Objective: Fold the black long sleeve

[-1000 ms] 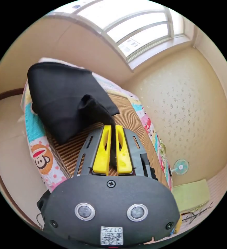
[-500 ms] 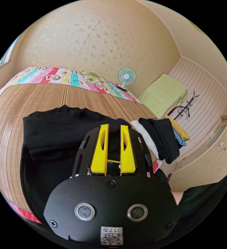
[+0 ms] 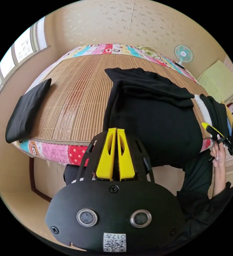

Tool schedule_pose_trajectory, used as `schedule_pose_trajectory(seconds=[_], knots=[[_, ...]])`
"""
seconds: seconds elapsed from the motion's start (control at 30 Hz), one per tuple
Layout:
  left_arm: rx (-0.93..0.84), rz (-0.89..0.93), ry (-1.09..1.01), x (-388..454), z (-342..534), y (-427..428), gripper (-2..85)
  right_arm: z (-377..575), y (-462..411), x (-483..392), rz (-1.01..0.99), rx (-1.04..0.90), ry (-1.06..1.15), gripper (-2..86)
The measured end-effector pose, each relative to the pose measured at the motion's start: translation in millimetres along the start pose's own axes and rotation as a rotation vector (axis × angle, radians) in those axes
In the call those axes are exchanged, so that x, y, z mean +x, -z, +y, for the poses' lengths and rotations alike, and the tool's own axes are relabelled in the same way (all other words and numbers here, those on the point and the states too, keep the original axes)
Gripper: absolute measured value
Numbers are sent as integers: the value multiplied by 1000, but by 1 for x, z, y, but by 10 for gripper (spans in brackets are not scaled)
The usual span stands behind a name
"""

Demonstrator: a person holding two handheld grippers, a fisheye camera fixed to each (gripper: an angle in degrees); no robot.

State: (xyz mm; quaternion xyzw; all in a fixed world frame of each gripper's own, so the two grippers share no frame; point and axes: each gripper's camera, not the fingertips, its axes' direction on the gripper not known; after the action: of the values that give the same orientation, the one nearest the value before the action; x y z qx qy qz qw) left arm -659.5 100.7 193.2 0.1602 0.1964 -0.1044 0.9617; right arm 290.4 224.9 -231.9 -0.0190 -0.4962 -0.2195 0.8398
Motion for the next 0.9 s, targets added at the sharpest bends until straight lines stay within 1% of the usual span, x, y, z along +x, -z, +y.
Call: schedule_pose_trajectory(seconds=[0.03,0.07,0.1,0.2,0.27,0.33,0.37,0.4,0.43,0.5,0.53,0.6,0.67,0.7,0.73,0.8,0.83,0.9], knots=[[-60,-27,-19,11,-11,-25,0,-10,-35,4,91,-189,18,3],[-40,-50,-24,16,-16,-29,-2,-15,-45,5,74,-221,55,3],[-17,-81,-33,26,-32,-37,-6,-28,-46,8,45,-154,74,3],[-102,-124,-65,46,-95,-66,-8,-84,-74,21,-44,-253,62,2],[-82,-65,-76,44,-132,-83,-9,-119,-94,24,-42,-267,84,2],[-1,75,-25,19,-173,-107,-8,-159,-116,22,63,-231,156,3],[8,117,-6,10,-183,-112,-7,-167,-120,21,101,-223,172,3],[-15,204,43,-9,-203,-122,-6,-182,-127,19,166,-237,193,5],[-83,285,104,-28,-221,-129,-4,-195,-129,17,204,-291,187,6],[-153,326,156,-48,-231,-124,1,-203,-115,18,263,-316,116,10],[-92,313,145,-56,-223,-104,6,-192,-92,16,240,-231,111,15],[16,286,93,-62,-192,-73,20,-158,-60,12,186,-132,121,28],[12,287,39,-67,-152,-56,61,-114,-43,14,170,-149,78,65],[-15,318,33,-71,-120,-51,108,-82,-35,17,161,-160,36,92],[-27,351,30,-74,-86,-48,125,-51,-29,22,144,-167,-14,114],[-37,347,61,-80,-41,-48,134,-11,-23,31,94,-178,-86,121],[-18,331,77,-82,-16,-44,130,10,-11,36,41,-134,-151,120],[1,289,92,-83,8,-36,113,29,-1,47,-60,-130,-266,115]])
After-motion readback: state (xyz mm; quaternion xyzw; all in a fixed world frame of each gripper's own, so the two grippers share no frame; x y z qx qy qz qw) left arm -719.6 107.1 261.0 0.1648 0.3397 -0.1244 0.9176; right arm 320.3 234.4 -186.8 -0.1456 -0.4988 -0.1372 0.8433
